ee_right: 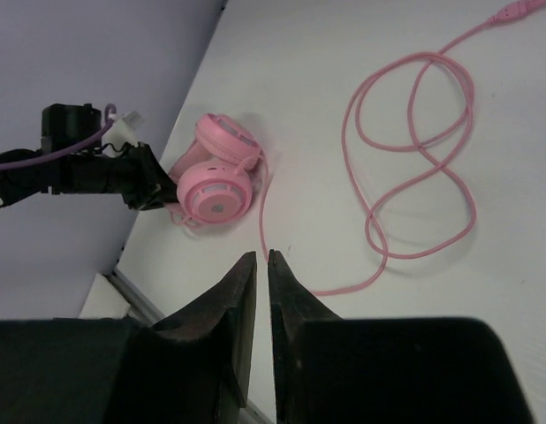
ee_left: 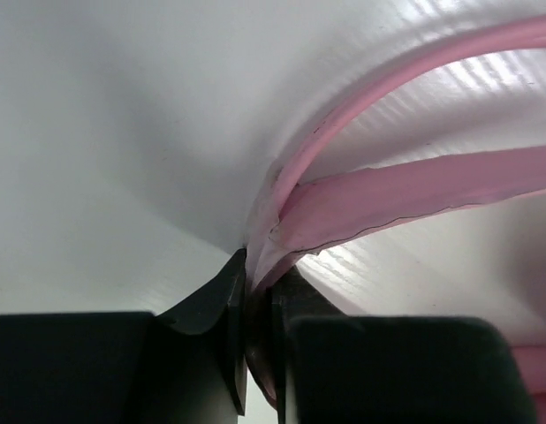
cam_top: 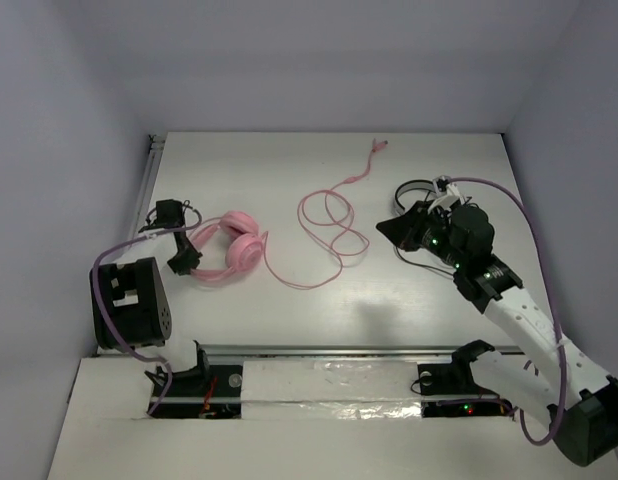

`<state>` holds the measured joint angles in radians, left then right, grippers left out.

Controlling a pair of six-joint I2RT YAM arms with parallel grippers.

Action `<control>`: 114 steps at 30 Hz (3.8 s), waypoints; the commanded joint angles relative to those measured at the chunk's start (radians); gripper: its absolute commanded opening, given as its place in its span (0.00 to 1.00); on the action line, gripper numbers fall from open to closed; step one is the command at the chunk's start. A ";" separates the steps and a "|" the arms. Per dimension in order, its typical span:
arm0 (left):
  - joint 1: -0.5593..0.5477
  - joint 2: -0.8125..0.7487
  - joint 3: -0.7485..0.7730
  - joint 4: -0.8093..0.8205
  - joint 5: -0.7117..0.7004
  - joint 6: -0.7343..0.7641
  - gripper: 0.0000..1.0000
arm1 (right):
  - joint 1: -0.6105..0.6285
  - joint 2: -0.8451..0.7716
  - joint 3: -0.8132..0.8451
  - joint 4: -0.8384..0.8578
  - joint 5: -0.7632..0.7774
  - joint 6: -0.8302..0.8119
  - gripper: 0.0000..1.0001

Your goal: Wrap the headphones

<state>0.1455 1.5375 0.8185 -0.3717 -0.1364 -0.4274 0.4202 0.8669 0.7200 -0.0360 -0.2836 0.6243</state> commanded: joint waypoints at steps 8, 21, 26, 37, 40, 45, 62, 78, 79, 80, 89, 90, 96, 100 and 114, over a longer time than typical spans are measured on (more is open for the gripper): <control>-0.150 -0.144 0.131 -0.032 0.328 0.064 0.00 | 0.028 0.223 0.044 0.355 -0.208 -0.026 0.00; -0.175 -0.244 0.384 -0.004 0.705 -0.014 0.00 | 0.127 0.538 0.167 0.400 -0.259 -0.314 0.75; -0.175 -0.257 0.377 0.069 0.865 -0.105 0.00 | 0.127 0.647 0.222 0.390 -0.266 -0.353 0.81; -0.175 -0.310 0.419 0.257 0.943 -0.293 0.00 | 0.127 0.689 0.066 0.717 -0.238 -0.236 0.64; -0.175 -0.309 0.452 0.296 0.965 -0.329 0.00 | 0.127 0.705 0.035 0.771 -0.220 -0.216 0.62; -0.175 -0.301 0.508 0.352 0.998 -0.415 0.00 | 0.127 0.738 -0.010 0.890 -0.207 -0.160 0.59; -0.144 -0.290 0.553 0.534 0.971 -0.623 0.00 | 0.138 0.704 0.050 0.842 -0.141 -0.086 0.00; -0.156 -0.514 0.096 0.450 0.301 -0.528 0.00 | 0.417 0.592 0.393 -0.210 0.322 -0.155 0.00; -0.156 -0.523 0.081 0.427 0.272 -0.516 0.00 | 0.464 0.589 0.410 -0.237 0.339 -0.161 0.00; -0.156 -0.530 0.074 0.418 0.252 -0.505 0.00 | 0.491 0.590 0.444 -0.261 0.339 -0.176 0.00; -0.169 -0.513 0.031 0.340 0.153 -0.387 0.00 | 0.664 0.727 0.732 -0.576 0.290 -0.294 0.00; -0.179 -0.505 0.033 0.321 0.146 -0.367 0.00 | 0.673 0.725 0.743 -0.588 0.291 -0.307 0.00; -0.188 -0.470 0.025 0.241 0.183 -0.183 0.00 | 0.674 0.704 0.843 -0.656 0.274 -0.383 0.00; -0.236 -0.421 0.069 0.136 0.231 -0.058 0.00 | 0.674 0.750 0.926 -0.735 0.314 -0.448 0.00; -0.305 -0.346 0.033 0.128 0.490 0.170 0.00 | 0.674 0.833 1.018 -0.926 0.386 -0.532 0.13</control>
<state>-0.1570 1.2201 0.8402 -0.3286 0.2226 -0.2691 1.0939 1.7138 1.7058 -0.9230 0.0837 0.1211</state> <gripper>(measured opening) 0.088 0.129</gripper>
